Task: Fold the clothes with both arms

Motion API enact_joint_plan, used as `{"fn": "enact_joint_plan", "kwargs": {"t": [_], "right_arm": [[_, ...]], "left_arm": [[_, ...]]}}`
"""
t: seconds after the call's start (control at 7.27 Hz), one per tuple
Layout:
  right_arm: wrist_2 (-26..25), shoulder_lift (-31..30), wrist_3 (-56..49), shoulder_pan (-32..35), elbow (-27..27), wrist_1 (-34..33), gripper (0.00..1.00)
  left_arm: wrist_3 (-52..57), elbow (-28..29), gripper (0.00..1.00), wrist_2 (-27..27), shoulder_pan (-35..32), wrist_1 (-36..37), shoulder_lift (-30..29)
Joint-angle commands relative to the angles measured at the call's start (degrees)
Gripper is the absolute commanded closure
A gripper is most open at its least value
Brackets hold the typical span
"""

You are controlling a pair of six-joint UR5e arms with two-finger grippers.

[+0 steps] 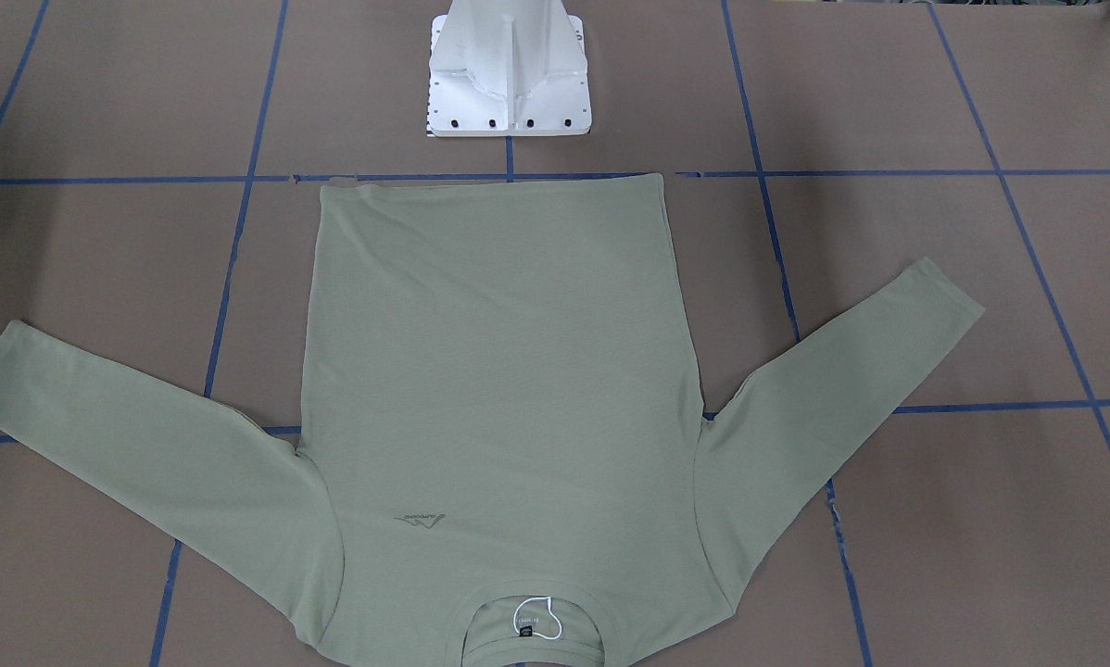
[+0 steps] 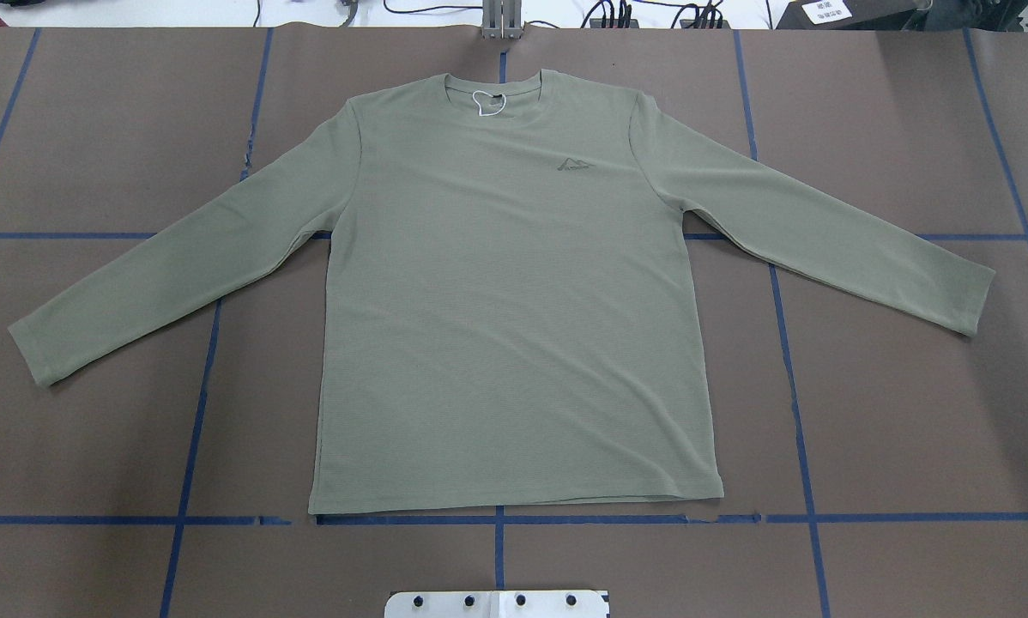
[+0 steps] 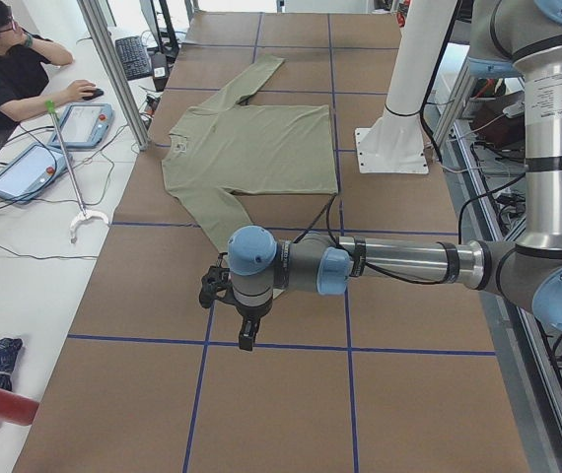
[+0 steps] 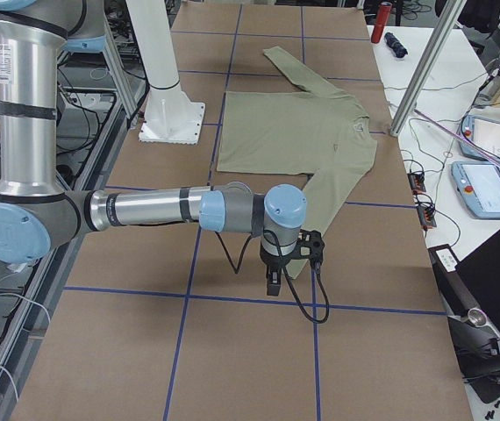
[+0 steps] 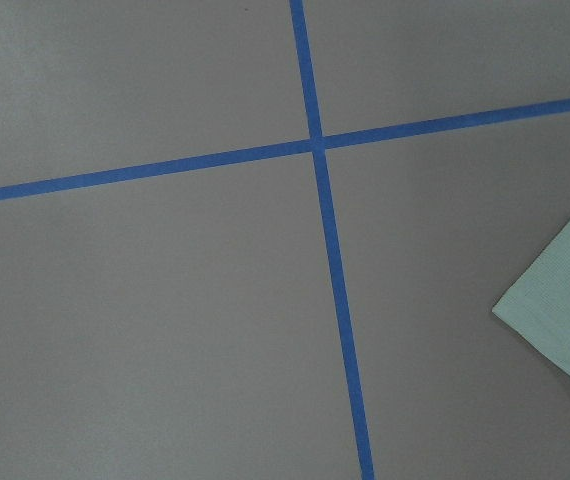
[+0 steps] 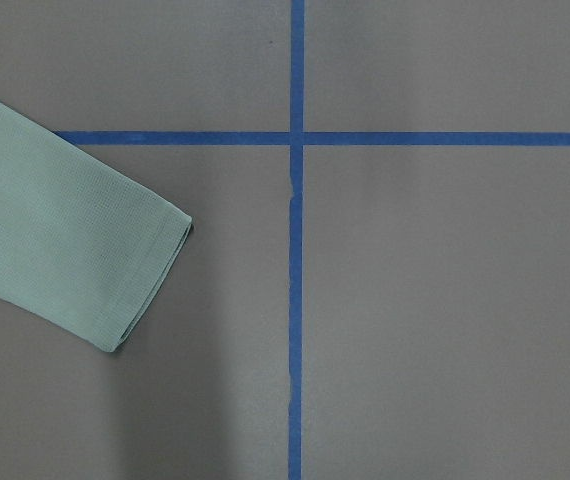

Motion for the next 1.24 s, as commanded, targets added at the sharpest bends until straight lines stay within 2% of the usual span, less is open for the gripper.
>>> {"fn": "enact_joint_plan", "kwargs": {"t": [0.0, 0.55, 0.83, 0.96, 1.1], "right_arm": [[0.00, 0.32, 0.09, -1.71, 2.47, 0.03, 0.00], [-0.17, 4.53, 0.27, -1.81, 4.07, 0.03, 0.00], [-0.08, 5.33, 0.79, -1.80, 3.20, 4.32, 0.00], [0.53, 6.11, 0.44, -3.20, 1.10, 7.12, 0.00], [0.53, 6.04, 6.36, -6.43, -1.35, 13.16, 0.00]], "left_arm": [[-0.41, -0.05, 0.00, -0.09, 0.00, 0.00, -1.01], [-8.20, -0.14, 0.00, -0.27, -0.09, -1.91, -6.97], [-8.58, 4.49, 0.00, -0.62, -0.09, -14.80, -9.00], [-8.67, 4.52, 0.00, -0.62, -0.09, -15.29, -8.92], [-8.67, 4.78, 0.00, -0.62, 0.00, -15.46, -9.01]]}}
